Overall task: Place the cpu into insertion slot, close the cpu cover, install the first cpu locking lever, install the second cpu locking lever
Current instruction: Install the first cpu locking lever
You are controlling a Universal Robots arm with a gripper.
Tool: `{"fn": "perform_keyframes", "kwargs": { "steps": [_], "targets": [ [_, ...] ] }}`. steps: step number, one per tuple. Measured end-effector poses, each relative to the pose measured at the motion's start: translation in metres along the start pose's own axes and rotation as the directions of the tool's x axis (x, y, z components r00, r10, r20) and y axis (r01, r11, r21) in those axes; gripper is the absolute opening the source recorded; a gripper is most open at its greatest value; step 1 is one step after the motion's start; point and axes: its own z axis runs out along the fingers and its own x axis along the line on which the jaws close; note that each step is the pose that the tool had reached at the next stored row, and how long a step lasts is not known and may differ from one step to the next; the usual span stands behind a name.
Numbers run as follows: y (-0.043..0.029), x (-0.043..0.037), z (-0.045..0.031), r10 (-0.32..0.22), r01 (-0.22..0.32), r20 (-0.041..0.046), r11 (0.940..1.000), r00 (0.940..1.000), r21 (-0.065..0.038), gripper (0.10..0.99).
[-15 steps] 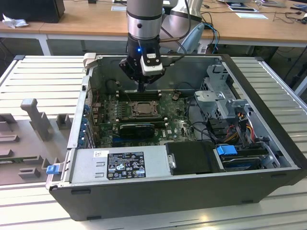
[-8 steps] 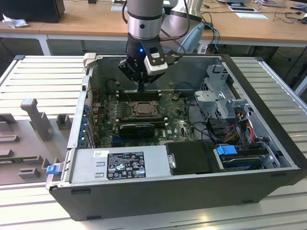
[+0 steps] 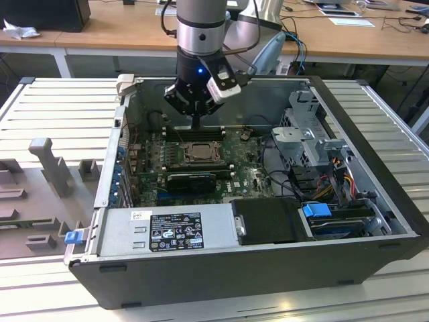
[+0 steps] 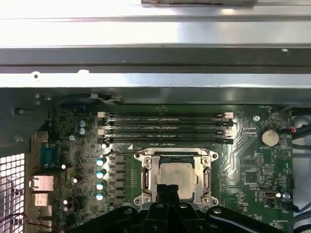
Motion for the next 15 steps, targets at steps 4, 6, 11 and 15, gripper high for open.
{"fn": "perform_keyframes", "kwargs": {
  "steps": [4,6,11,15],
  "targets": [
    [-0.0001,0.0215,0.0007,-0.001,0.001,0.0002,1.0,1.0,0.0,0.106],
    [-0.0001,0.031,0.0011,-0.001,0.001,0.0004,1.0,1.0,0.0,0.106],
    [0.0004,0.0533,0.0077,-0.002,0.002,0.0006,1.0,1.0,0.0,0.106],
    [0.0044,0.059,0.0126,-0.004,0.004,0.0004,1.0,1.0,-0.004,0.106]
  ]
}}
